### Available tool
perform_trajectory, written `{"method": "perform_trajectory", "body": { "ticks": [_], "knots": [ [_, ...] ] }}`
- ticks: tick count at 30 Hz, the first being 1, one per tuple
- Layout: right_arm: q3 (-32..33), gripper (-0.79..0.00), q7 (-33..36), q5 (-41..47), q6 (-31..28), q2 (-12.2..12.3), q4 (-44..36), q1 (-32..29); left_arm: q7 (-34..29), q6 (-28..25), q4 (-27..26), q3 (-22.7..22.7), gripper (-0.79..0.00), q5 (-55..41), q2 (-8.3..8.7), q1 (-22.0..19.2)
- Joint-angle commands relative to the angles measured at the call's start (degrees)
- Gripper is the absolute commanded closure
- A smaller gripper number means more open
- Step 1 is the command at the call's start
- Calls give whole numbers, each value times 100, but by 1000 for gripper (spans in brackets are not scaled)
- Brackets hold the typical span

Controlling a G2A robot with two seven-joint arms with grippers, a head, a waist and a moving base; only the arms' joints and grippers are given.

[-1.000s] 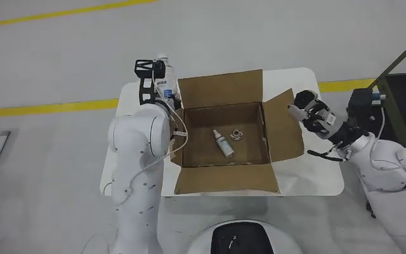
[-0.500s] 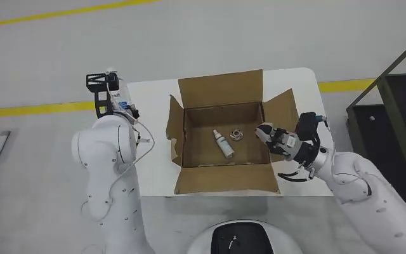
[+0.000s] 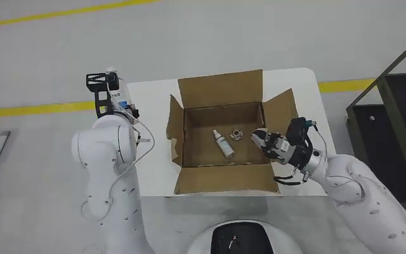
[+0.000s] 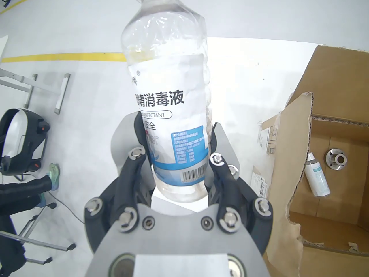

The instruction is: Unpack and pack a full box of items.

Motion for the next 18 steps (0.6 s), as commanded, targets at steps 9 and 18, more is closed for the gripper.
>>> {"method": "perform_trajectory", "body": {
  "ticks": [9, 18],
  "knots": [
    [-1388, 0, 1430, -701, 1063, -238, 692, 1346, 0, 0, 0, 0, 0, 0, 0, 0],
    [-1446, 0, 1411, -701, 1105, -258, 773, 1414, 0, 0, 0, 0, 0, 0, 0, 0]
  ]
}}
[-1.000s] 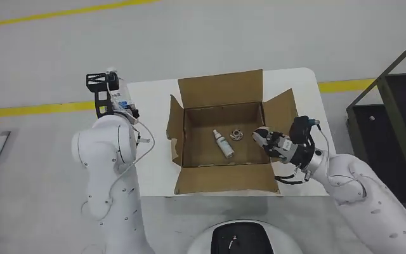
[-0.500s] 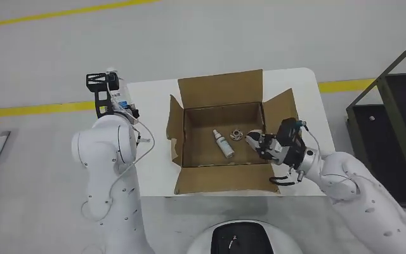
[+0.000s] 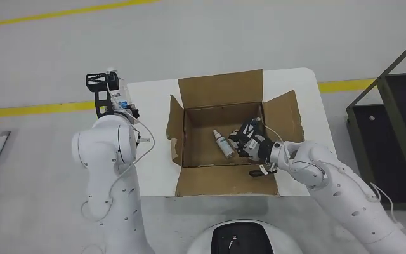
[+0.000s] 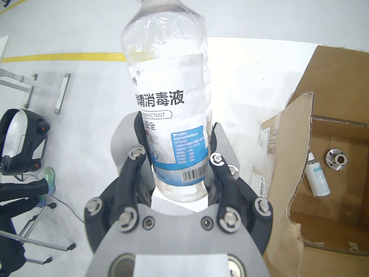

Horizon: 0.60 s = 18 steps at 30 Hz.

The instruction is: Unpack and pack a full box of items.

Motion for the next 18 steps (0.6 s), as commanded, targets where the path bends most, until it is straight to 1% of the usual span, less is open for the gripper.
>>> {"method": "perform_trajectory", "body": {
  "ticks": [1, 5, 7, 9, 13, 16, 18],
  "knots": [
    [0, 0, 1, 0, 0, 0, 1, 1, 0, 0, 0, 0, 0, 0, 0, 0],
    [-1, 0, -13, -13, 8, -1, -20, 0, 0, 0, 0, 0, 0, 0, 0, 0],
    [-37, 0, 156, -167, 153, -9, -93, 79, 0, 0, 0, 0, 0, 0, 0, 0],
    [-112, 0, 655, -379, 510, -32, -166, 302, 0, 0, 0, 0, 0, 0, 0, 0],
    [-368, 0, 1506, -399, 1474, -145, -238, 742, 0, 0, 0, 0, 0, 0, 0, 0],
    [-670, 0, 2161, -352, 2023, -256, -118, 1111, 0, 0, 0, 0, 0, 0, 0, 0],
    [-883, 0, 2360, -277, 2345, -345, -13, 1319, 0, 0, 0, 0, 0, 0, 0, 0]
  ]
}}
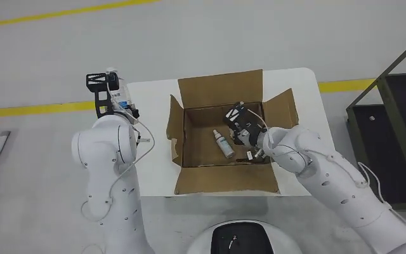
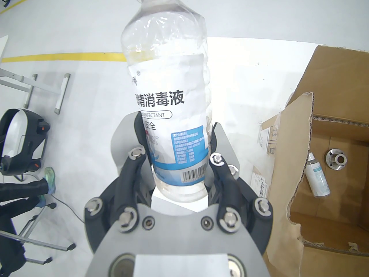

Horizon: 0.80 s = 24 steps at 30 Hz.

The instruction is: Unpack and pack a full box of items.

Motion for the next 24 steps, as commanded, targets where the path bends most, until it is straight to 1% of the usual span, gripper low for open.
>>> {"method": "perform_trajectory", "body": {
  "ticks": [1, 3, 7, 20, 22, 24],
  "knots": [
    [-246, 0, 267, -34, 354, -85, 170, 215, 0, 0, 0, 0, 0, 0, 0, 0],
    [-467, 0, 410, -67, 660, -171, 379, 351, 0, 0, 0, 0, 0, 0, 0, 0],
    [-803, 0, 421, -2, 1144, -339, 759, 511, 0, 0, 0, 0, 0, 0, 0, 0],
    [-821, 0, 411, -18, 1171, -349, 785, 525, 0, 0, 0, 0, 0, 0, 0, 0],
    [-821, 0, 411, -18, 1171, -349, 785, 525, 162, -59, 22, 15, 0, -26, 5, 124],
    [-821, 0, 411, -18, 1171, -349, 785, 525, 118, -216, -57, 98, 0, -54, 6, 239]
  ]
}}
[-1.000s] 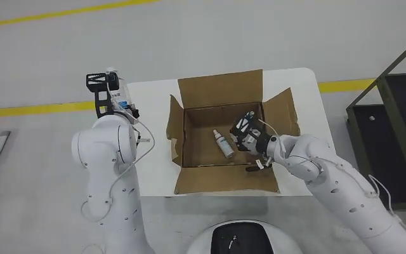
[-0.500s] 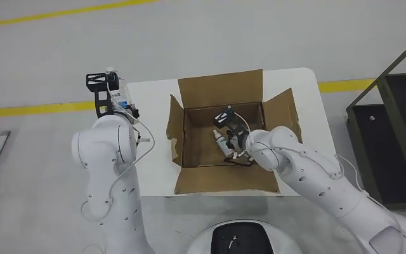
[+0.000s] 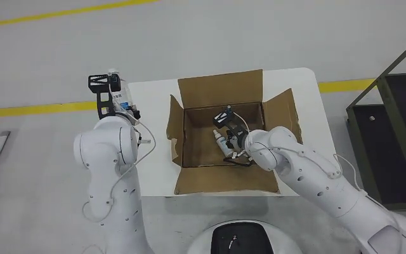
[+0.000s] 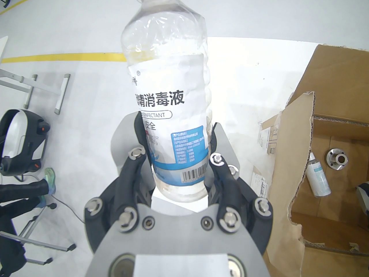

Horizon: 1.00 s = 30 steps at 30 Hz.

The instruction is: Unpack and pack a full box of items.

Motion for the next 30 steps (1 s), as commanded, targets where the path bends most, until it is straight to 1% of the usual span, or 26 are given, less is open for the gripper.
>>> {"method": "perform_trajectory", "body": {
  "ticks": [1, 4, 7, 11, 14, 15, 17, 18, 26, 27, 30],
  "knots": [
    [0, 0, 0, 0, 0, 0, 0, 0, -88, -202, -141, 88, 0, -40, 3, 141],
    [0, 0, 0, 0, 0, 0, 0, 0, -384, -498, -440, 123, 0, -82, 18, 452],
    [0, 0, 0, 0, 0, 0, 0, 0, -750, -779, -734, 55, 0, -109, 42, 854],
    [0, 0, 0, 0, 0, 0, 0, 0, -786, -1148, -1072, -124, 0, -115, 77, 1531],
    [0, 0, 0, 0, 0, 0, 0, 0, -786, -1275, -1210, -296, 0, -227, 87, 2104],
    [0, 0, 0, 0, 0, 0, 0, 0, -786, -1348, -1277, -307, 0, -228, 92, 2243],
    [0, 0, 0, 0, 0, 0, 0, 0, -786, -1325, -1299, -348, 0, -381, 88, 2484],
    [0, 0, 0, 0, 0, 0, 0, 0, -786, -1388, -1356, -339, 0, -295, 96, 2532],
    [0, 0, 0, 0, 0, 0, 0, 0, -786, -1388, -1356, -339, 0, -295, 96, 2532],
    [2, 0, -82, 9, -39, 0, -19, -43, -736, -1364, -1348, -339, 0, -310, 96, 2538],
    [80, 0, -272, -57, -123, 11, -79, -163, -520, -1198, -1075, -269, 0, -347, 93, 2536]
  ]
}}
